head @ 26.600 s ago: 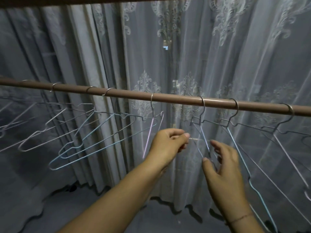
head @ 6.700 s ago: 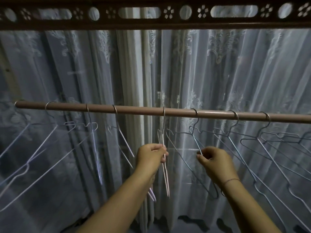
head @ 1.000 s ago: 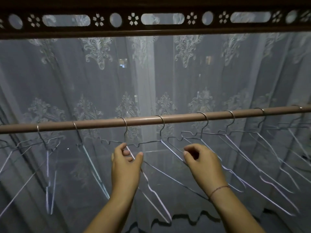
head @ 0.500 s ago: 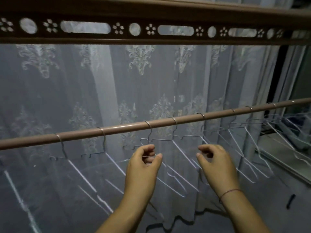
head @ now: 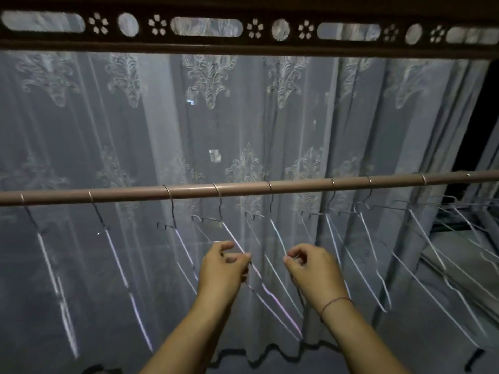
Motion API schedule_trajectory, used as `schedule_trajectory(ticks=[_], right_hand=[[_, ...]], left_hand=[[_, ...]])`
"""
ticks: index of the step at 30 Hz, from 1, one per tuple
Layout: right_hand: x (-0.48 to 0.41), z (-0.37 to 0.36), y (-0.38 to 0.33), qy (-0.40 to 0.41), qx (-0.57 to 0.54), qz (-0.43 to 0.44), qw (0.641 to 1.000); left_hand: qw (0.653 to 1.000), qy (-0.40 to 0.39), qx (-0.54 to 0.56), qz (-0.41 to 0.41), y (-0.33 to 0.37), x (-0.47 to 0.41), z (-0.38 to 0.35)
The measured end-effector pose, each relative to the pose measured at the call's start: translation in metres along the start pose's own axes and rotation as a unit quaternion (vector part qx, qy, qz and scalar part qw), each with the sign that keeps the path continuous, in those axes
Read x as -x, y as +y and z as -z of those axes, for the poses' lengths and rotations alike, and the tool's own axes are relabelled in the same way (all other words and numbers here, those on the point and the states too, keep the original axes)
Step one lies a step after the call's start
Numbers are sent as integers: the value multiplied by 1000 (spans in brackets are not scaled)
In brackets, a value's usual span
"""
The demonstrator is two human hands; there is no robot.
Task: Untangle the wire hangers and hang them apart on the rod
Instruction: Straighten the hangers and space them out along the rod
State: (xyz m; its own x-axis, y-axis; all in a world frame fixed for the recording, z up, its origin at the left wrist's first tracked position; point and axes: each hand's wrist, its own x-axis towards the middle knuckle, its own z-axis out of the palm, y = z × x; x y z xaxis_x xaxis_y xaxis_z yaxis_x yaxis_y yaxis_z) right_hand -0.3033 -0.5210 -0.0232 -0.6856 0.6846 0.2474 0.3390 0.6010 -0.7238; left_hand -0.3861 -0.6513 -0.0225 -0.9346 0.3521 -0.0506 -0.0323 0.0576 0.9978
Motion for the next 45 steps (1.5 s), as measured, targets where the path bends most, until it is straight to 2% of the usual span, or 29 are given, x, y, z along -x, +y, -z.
schedule_trajectory(ticks=[5,15,19,22,26,32,37,40,45], right_hand=[[-6,3,7,-38,-23,27,999],[-12,11,18,-18,-57,12,998],[-12,14,19,-15,-59,4,998],[-12,24,22,34,-52,12,998],[-16,54,33,139,-39,33,989],[-33,81,60,178,-14,20,984],[-53,89,83,121,18,5,992],[-63,94,93,70,-6,12,997],[-77,105,111,-2,-35,25,999]], left_hand=[[1000,15,6,8,4,-2,-16],[1000,1,-4,3,-1,-6,-25],[999,21,-34,-6,1,-8,-25],[997,50,-46,-23,5,-8,-28],[986,95,-95,-99,13,3,-43],[974,141,-95,-151,22,15,-71],[954,67,-115,-267,31,23,-115],[959,37,-173,-222,33,23,-146],[955,71,-247,-148,23,21,-185]])
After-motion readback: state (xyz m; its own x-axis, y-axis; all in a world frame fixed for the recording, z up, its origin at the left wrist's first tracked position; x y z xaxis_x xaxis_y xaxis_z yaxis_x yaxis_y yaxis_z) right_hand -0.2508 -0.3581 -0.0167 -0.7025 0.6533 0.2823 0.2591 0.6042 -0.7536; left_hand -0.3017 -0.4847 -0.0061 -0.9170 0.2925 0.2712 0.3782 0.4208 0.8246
